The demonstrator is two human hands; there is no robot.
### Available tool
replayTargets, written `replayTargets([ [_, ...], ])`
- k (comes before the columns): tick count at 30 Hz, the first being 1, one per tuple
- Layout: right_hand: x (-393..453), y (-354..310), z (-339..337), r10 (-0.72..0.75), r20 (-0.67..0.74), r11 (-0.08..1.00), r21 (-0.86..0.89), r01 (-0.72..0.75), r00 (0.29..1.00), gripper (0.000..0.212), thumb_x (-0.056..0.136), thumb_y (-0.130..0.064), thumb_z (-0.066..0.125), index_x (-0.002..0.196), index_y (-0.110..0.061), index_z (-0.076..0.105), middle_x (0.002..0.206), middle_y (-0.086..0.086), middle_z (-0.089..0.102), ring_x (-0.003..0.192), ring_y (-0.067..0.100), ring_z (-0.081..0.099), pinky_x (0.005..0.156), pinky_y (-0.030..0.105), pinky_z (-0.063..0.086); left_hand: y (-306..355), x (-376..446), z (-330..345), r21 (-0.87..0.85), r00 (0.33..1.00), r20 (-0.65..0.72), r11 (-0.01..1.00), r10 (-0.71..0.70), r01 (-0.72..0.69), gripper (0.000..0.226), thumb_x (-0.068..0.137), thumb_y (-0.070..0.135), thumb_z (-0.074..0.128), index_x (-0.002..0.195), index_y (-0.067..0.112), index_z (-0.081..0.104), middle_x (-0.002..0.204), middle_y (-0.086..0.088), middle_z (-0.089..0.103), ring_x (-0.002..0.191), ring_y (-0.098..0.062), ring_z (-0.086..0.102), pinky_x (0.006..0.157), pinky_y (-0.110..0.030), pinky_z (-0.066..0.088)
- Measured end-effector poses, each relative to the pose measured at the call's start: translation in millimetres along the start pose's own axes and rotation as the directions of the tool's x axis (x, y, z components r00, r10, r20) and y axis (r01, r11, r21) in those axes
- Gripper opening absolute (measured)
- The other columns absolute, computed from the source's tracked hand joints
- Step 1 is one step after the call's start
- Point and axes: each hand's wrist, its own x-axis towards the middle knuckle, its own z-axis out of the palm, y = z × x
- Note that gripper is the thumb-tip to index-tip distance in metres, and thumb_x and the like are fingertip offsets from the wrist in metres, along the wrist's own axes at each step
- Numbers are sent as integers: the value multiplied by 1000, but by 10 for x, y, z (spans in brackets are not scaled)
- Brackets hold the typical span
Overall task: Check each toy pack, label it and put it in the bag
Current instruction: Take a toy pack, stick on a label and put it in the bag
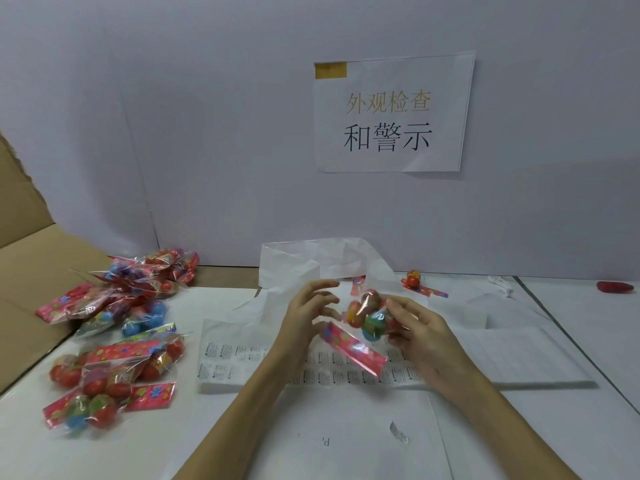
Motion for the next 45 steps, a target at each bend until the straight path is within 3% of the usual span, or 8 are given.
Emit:
replayTargets([
  [4, -2, 25, 0, 46, -25, 989, -140, -49, 999, 61, 73, -65, 73, 111, -17, 79, 107, 8, 79, 101, 27, 77, 90, 47, 61, -8, -44, 50, 70, 996, 92, 998, -8, 1, 38, 95, 46, 68, 114, 14, 76, 103, -13, 74, 84, -22, 71, 73, -32, 61],
  [10, -46, 9, 1, -39, -20, 935, -352, 30, 999, 55, 91, -62, 49, 107, -19, 80, 97, 0, 80, 99, 18, 76, 88, 39, 63, -38, -33, 10, 113, 997, -26, 991, 67, -64, 20, 97, 23, 70, 96, 4, 77, 79, -6, 72, 69, -17, 64, 64, -25, 56],
  [14, -24, -48, -73, -65, -93, 945, -327, 31, 994, 56, 89, -60, 48, 100, -16, 80, 91, -2, 80, 95, 17, 75, 76, 29, 62, 37, -8, -116, 121, 985, -107, 985, 134, -121, 19, 97, 26, 70, 100, 9, 79, 75, -4, 70, 65, -18, 64, 62, -26, 56],
  [18, -31, -30, -43, -35, -81, 952, -306, 9, 996, 52, 89, -59, 50, 101, -18, 80, 95, 4, 80, 97, 22, 77, 86, 44, 64, 26, -50, -15, 250, 994, 102, 966, 35, -60, 33, 89, 46, 73, 98, 15, 79, 84, -2, 75, 67, -17, 68, 67, -27, 59],
  [26, 18, 65, 1, 11, -20, 977, -212, -15, 1000, 51, 97, -62, 45, 123, -29, 74, 112, 1, 79, 106, 22, 74, 97, 42, 59, -8, -49, 36, 203, 995, 25, 974, 99, -103, 22, 96, 25, 73, 90, 4, 75, 75, -12, 73, 67, -17, 69, 68, -25, 57],
  [32, 1, 46, -62, -59, 16, 994, -90, 60, 998, 39, 76, -40, 82, 109, -19, 78, 105, 16, 78, 96, 31, 78, 76, 34, 63, 34, -9, -48, 118, 999, -26, 992, 36, -33, 17, 103, 14, 60, 106, -1, 67, 91, -13, 69, 73, -19, 68, 63, -28, 57],
  [38, -44, 13, -22, -126, 51, 940, -313, 136, 991, 26, 86, -47, 71, 95, -25, 81, 94, 3, 79, 85, 22, 78, 70, 32, 63, 1, -38, 21, 174, 999, -21, 984, -38, 41, 21, 98, 31, 69, 113, 18, 77, 107, -4, 76, 102, -22, 73, 85, -37, 63],
  [45, -64, -9, -48, -257, -53, 886, -412, 213, 965, 28, 84, -49, 66, 91, -27, 82, 87, -11, 80, 80, 7, 75, 64, 15, 56, 57, -48, -8, 50, 996, 80, 998, -51, 47, 23, 90, 30, 73, 101, 11, 82, 103, -13, 78, 92, -21, 71, 81, -31, 59],
])
